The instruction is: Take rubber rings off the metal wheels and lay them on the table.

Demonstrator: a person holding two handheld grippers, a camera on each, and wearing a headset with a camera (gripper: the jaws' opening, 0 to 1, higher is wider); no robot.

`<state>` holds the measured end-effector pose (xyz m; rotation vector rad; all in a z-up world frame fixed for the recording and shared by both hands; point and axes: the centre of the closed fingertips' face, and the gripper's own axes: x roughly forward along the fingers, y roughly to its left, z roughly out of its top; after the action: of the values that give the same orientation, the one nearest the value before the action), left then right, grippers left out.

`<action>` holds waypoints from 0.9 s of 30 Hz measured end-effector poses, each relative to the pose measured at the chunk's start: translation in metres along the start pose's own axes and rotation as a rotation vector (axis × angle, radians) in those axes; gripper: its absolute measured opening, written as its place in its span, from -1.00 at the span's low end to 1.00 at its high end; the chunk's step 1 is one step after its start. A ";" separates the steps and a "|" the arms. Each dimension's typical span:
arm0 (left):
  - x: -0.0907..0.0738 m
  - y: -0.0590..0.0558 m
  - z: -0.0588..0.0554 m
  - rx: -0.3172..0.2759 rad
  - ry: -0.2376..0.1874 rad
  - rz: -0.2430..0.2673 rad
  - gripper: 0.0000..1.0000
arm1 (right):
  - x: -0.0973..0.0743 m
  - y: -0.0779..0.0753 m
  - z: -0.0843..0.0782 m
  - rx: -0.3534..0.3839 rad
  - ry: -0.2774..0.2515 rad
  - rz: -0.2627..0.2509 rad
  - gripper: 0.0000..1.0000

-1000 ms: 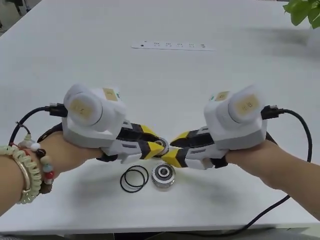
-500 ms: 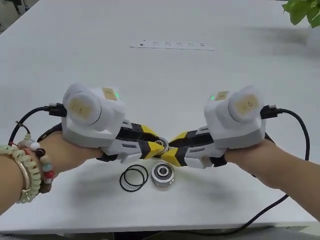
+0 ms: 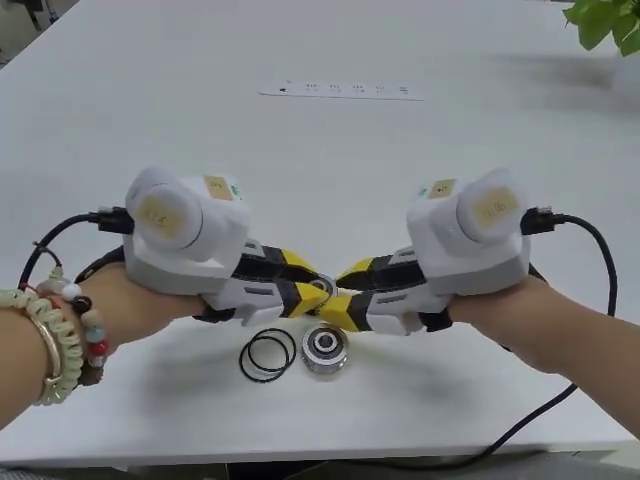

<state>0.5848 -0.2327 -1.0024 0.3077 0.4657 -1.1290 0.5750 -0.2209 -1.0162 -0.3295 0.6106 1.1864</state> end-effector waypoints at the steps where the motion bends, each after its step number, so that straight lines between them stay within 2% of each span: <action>1: 0.000 0.000 0.000 0.000 -0.001 0.001 -0.71 | 0.001 0.001 0.000 -0.006 0.000 -0.003 -0.54; 8: -0.001 -0.001 0.000 0.009 0.000 0.001 -0.71 | 0.001 -0.001 -0.004 -0.082 0.038 -0.009 -0.58; 21: -0.001 0.000 -0.001 0.009 -0.002 0.007 -0.71 | -0.004 -0.002 -0.008 -0.077 0.060 0.002 -0.72; 24: -0.002 0.000 -0.001 0.008 -0.002 0.010 -0.71 | -0.006 -0.004 -0.010 -0.065 0.069 0.004 -0.84; 26: -0.002 0.000 -0.001 0.007 -0.004 0.009 -0.71 | -0.007 -0.009 -0.012 -0.080 0.079 -0.022 -1.00; 27: -0.002 -0.001 0.000 0.006 -0.004 0.010 -0.71 | -0.007 -0.008 -0.012 -0.065 0.077 -0.013 -1.00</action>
<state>0.5836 -0.2313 -1.0019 0.3128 0.4564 -1.1218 0.5779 -0.2353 -1.0225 -0.4350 0.6371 1.1872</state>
